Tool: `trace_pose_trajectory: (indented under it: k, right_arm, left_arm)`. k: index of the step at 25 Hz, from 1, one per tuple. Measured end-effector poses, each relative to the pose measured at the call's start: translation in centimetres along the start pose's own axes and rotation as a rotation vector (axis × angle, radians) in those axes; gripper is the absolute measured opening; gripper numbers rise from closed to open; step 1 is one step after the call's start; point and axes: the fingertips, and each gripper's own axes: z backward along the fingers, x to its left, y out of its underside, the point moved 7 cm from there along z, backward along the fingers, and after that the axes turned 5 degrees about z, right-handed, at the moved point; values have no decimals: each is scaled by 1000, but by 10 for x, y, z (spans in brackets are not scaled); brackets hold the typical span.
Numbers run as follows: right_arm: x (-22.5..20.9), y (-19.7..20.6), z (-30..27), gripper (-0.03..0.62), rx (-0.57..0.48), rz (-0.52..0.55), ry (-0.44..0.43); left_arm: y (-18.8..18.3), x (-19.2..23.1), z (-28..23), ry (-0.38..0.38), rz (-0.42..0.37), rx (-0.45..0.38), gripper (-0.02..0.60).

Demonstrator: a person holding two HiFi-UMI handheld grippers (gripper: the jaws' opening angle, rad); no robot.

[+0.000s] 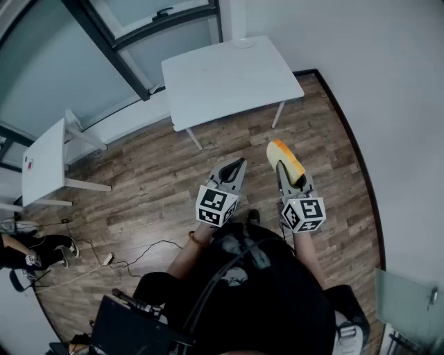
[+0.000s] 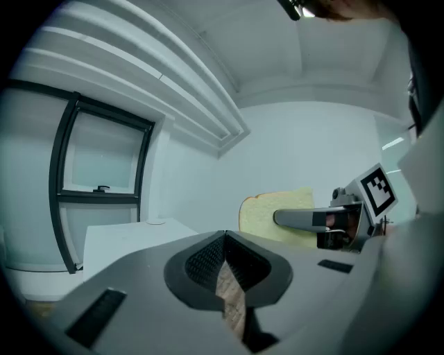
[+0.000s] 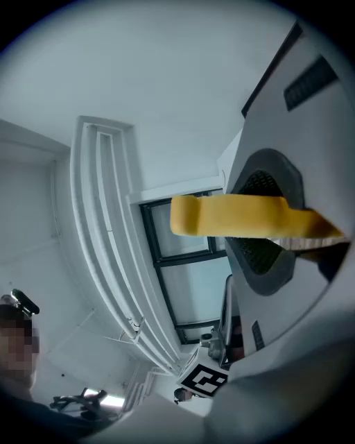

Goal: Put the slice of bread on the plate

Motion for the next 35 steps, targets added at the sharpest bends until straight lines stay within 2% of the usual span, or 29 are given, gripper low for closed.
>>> trace_pose_trajectory:
  k: [17, 22, 25, 30, 35]
  right_arm:
    - [2, 12, 11, 97, 23, -9, -20]
    - [-12, 19, 15, 98, 19, -81, -32]
    - [-22, 20, 15, 98, 34, -80, -33]
    - [-43, 29, 10, 97, 64, -99, -66]
    - [-51, 40, -5, 97, 117, -117, -104]
  left_arm:
    - [14, -7, -2, 17, 34, 26, 6]
    - [15, -15, -14, 25, 45, 33, 6]
    - [14, -21, -22, 27, 41, 35, 6]
    - [18, -28, -38, 2, 45, 41, 6]
    - [26, -18, -44, -36, 72, 67, 7]
